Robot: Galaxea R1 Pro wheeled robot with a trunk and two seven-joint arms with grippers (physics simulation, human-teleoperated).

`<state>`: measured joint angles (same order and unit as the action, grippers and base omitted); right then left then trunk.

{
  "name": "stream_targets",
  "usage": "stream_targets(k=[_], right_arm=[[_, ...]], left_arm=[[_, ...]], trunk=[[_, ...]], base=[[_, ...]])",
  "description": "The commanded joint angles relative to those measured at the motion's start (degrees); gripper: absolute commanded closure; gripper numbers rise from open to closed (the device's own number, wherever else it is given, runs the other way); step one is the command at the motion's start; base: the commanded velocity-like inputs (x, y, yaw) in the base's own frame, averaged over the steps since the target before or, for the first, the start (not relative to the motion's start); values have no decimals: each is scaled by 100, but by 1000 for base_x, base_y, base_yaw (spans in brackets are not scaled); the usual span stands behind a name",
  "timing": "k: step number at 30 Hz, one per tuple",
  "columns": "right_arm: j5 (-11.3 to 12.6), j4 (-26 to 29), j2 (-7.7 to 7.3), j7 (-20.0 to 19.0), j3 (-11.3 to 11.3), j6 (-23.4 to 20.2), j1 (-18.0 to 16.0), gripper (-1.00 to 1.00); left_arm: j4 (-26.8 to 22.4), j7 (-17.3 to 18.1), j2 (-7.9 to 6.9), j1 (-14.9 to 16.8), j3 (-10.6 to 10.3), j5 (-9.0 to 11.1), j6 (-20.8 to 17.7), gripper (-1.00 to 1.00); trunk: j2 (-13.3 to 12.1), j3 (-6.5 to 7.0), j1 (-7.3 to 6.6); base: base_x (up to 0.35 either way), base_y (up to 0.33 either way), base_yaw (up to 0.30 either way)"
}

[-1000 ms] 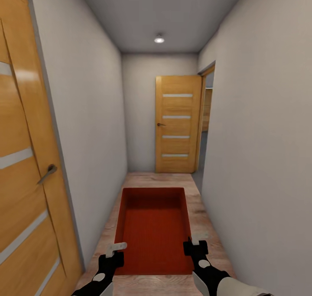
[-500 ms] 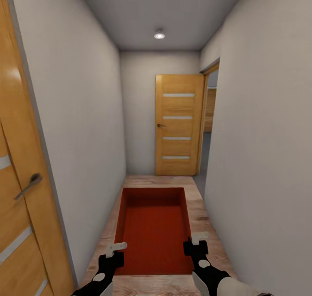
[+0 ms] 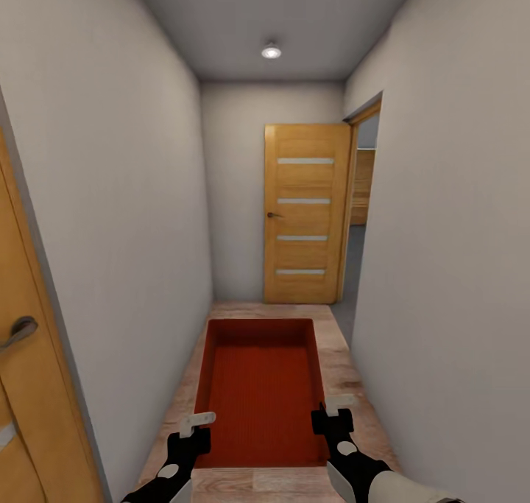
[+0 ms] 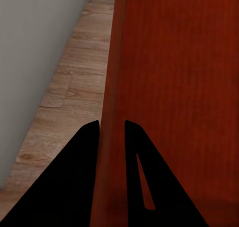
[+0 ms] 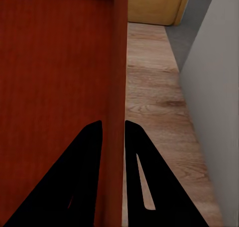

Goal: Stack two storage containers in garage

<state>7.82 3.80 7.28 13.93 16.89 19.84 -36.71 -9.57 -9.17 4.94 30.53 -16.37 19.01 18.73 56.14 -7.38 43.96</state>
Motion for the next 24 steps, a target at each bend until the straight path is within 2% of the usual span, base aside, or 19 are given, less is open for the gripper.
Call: stream_targets(k=[1, 24], right_arm=[[51, -18, 1, -163, -247, -11, -6, 100], [47, -15, 1, -163, -245, -9, -8, 100]], left_arm=[[-28, -59, -19, 6, 72, -99, 35, 100], [-28, -59, -19, 6, 72, -99, 33, 100]], trunk=[[6, -8, 4], [6, -8, 4]], base=[[322, 0, 0], [322, 0, 0]])
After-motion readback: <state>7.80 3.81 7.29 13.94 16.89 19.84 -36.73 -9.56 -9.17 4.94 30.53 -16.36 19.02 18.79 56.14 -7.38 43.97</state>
